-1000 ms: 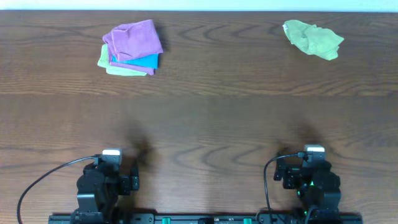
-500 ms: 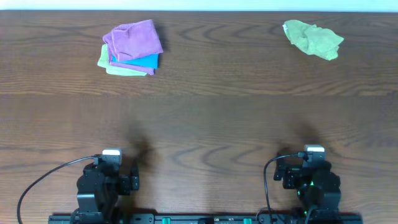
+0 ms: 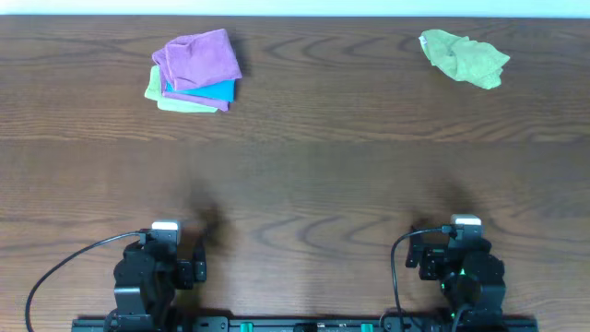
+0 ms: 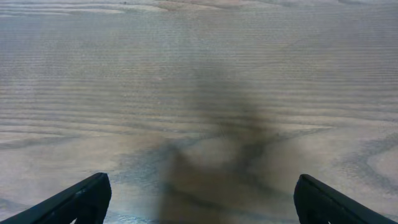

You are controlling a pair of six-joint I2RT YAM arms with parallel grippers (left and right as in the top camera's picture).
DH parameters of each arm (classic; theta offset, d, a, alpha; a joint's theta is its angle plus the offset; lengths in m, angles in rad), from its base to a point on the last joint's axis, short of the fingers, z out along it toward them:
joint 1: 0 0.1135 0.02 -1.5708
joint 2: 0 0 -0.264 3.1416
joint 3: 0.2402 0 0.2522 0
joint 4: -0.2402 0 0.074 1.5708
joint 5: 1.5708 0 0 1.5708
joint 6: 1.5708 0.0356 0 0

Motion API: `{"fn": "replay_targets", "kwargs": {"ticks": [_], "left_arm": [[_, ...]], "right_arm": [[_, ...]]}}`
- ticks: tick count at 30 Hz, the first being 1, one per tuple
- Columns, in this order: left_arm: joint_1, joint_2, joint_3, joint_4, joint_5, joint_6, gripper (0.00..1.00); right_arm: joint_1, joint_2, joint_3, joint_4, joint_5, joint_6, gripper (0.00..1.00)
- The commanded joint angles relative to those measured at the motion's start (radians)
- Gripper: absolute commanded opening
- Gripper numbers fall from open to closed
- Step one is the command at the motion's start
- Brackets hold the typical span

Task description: Fold the cloth

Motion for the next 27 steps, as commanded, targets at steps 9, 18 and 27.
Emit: {"fn": "replay_targets", "kwargs": {"ticks": [9,18,27], "left_arm": [[-0.005,-0.009,-0.007,-0.064,-0.029,0.048,0.95],[-0.005,-0.009,-0.007,-0.064,-0.029,0.048,0.95],[-0.005,-0.009,-0.007,-0.064,-0.029,0.048,0.95]], "right_arm": [[-0.042,0.090,0.079,0.002,0.002,0.086,0.99],[-0.181,0.721,0.699,-0.135,0.018,0.163,0.99],[-0.192,1.289,1.308,-0.300,0.011,0.174,0.99]]}}
